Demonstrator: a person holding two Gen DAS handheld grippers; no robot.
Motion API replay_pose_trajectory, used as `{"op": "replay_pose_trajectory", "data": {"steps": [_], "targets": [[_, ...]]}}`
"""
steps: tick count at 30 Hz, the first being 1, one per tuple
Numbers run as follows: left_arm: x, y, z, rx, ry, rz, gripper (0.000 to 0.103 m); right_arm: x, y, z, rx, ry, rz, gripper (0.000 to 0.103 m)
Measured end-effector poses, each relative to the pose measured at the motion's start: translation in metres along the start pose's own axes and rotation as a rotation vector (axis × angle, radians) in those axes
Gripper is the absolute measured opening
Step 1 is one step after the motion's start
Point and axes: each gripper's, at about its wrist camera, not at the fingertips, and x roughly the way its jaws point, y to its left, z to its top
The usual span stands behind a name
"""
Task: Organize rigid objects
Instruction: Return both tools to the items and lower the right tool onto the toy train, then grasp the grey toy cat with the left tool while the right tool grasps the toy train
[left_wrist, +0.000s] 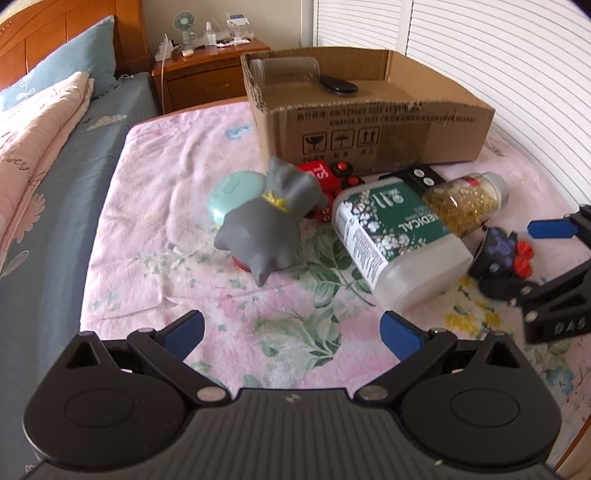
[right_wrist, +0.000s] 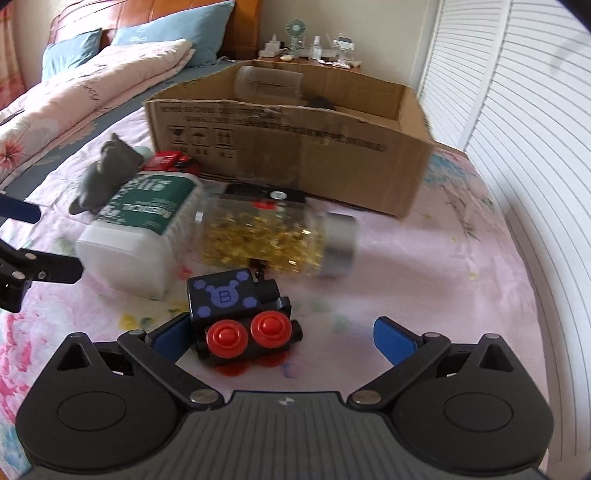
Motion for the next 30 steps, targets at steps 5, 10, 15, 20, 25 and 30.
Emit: {"op": "replay_pose_trajectory", "data": {"steps": [5,10,15,20,25,30], "targets": [[0.008,0.003,-0.005,-0.004,0.015,-0.013,0.102,-0.001,-0.01,-0.005,0.034,0.002,0.017,0.103],[0.01,0.009,-0.004,0.002,0.015,-0.029,0.103,-0.002,-0.009,-0.005,0.036,0.002,0.015,0.103],[0.012,0.013,0.0,0.047,0.021,-0.057,0.103,-0.003,-0.009,-0.005,0.036,-0.008,0.015,0.103],[0.012,0.015,0.011,0.137,-0.005,0.005,0.102,-0.002,-0.009,-0.007,0.034,-0.018,0.017,0.103],[0.016,0.029,0.031,0.116,-0.062,-0.037,0.1,-0.002,-0.01,-0.008,0.029,-0.024,0.022,0.103],[0.023,0.036,0.041,0.087,-0.085,-0.067,0.087,-0.002,-0.011,-0.009,0.027,-0.03,0.025,0.103]]}}
